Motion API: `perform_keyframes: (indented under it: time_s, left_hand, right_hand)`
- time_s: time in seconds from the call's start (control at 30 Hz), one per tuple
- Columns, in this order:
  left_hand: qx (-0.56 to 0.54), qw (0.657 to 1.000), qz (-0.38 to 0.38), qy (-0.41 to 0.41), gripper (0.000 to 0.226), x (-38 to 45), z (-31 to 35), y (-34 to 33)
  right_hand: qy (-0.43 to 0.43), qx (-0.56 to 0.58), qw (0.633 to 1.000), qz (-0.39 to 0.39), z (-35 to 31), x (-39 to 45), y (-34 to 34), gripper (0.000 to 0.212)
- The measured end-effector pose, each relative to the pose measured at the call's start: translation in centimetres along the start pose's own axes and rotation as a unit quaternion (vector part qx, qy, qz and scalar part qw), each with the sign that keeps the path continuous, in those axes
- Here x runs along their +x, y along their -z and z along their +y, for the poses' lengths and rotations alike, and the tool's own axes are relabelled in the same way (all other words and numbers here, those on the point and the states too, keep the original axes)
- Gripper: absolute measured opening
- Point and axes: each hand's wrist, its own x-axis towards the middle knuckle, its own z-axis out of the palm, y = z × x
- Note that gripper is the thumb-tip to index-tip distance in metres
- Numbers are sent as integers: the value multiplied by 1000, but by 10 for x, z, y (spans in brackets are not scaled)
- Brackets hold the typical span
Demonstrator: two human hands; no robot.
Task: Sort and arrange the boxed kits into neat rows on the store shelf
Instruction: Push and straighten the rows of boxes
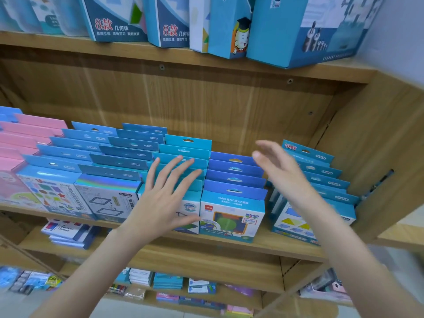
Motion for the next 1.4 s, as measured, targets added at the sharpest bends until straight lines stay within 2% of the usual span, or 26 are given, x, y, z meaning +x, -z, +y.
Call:
perform_keyframes:
  time_s: [0.07, 0.23, 0.4, 0.53, 0.7, 0.83, 0.9, 1.0, 1.1, 1.17, 1.23, 1.3, 1.33, 1.4]
  left_hand:
    - [10, 1000, 11, -14, 85, -1, -2, 0]
    - [22, 1000, -6, -15, 87, -1, -3, 1]
    - [28, 999, -14, -32, 87, -2, -6, -1]
    - [29, 998, -19, -50, 86, -3, -10, 0]
    - [24, 998, -26, -61, 84, -4, -11, 1]
    - [2, 999, -10, -44, 84, -5, -7, 1]
    - [-31, 999, -6, -27, 81, -5, -1, 3]
    - [-49, 998, -6, -33, 82, 0, 12, 7]
    - [-47, 997, 10, -56, 83, 12, 24, 7]
    - [-43, 996, 20, -74, 84, 25, 34, 7]
    - [-38, 995, 15, -91, 87, 39, 46, 7]
    - [-45, 994, -6, -104, 91, 53, 59, 4]
    - [-51, 993, -21, -106, 91, 60, 64, 3]
    - [-50, 991, -61, -109, 93, 72, 72, 2]
  right_hand:
    - [-16, -27, 999, 17, 16, -16, -19, 43]
    - [-28, 24, 998, 51, 29, -23, -41, 42]
    - [2, 45, 997, 70, 35, -26, -42, 39]
    - [31, 25, 993, 108, 44, -26, -45, 36]
    - [39, 12, 993, 108, 46, -26, -45, 36]
    - [40, -28, 988, 147, 42, -26, -50, 35]
    - [27, -42, 987, 152, 42, -24, -52, 38]
    - [20, -46, 989, 141, 38, -30, -44, 54]
    - [72, -75, 980, 168, 27, -48, -19, 47]
    - [117, -132, 968, 179, 19, -56, 12, 44]
    - [113, -240, 957, 122, 19, -51, 48, 55]
    - [17, -352, 936, -13, 24, -39, 80, 97]
    - [-39, -408, 908, -79, 27, -31, 89, 116]
    - [-80, -528, 831, -159, 32, -19, 93, 132]
